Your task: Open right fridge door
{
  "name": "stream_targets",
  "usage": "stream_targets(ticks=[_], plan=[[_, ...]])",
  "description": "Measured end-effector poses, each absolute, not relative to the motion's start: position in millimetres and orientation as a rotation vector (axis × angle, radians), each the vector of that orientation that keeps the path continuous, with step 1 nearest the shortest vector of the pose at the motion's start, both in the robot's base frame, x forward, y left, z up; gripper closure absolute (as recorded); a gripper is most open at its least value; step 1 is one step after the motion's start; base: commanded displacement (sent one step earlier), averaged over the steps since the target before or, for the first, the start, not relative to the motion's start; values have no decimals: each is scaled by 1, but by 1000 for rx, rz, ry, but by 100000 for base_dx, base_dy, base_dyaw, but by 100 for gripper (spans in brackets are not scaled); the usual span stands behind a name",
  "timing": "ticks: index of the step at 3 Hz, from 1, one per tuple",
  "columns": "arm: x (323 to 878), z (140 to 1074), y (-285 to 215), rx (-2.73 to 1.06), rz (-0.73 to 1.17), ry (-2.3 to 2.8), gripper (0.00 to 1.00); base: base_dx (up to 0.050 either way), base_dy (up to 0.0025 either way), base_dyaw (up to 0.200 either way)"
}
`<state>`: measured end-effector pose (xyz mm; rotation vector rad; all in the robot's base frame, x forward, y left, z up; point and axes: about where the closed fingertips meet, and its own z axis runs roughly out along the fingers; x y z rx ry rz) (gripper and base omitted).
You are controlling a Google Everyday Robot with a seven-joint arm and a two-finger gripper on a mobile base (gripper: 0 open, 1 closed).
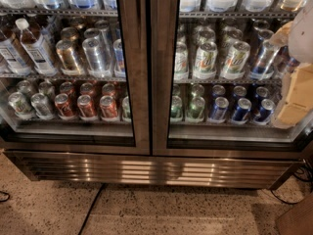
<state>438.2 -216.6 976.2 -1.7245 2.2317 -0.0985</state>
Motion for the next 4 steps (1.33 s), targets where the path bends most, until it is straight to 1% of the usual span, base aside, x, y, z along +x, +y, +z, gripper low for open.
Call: stream_targets(ticks=[1,2,3,4], plan=[[438,976,-216,-1725,-99,2231,0,0,0,0],[443,974,-204,-1767,-91,2211,0,0,0,0],[444,974,-180,-1838,-101,2162,0,0,0,0],[444,974,-180,-1839,-102,2157,0,0,0,0]])
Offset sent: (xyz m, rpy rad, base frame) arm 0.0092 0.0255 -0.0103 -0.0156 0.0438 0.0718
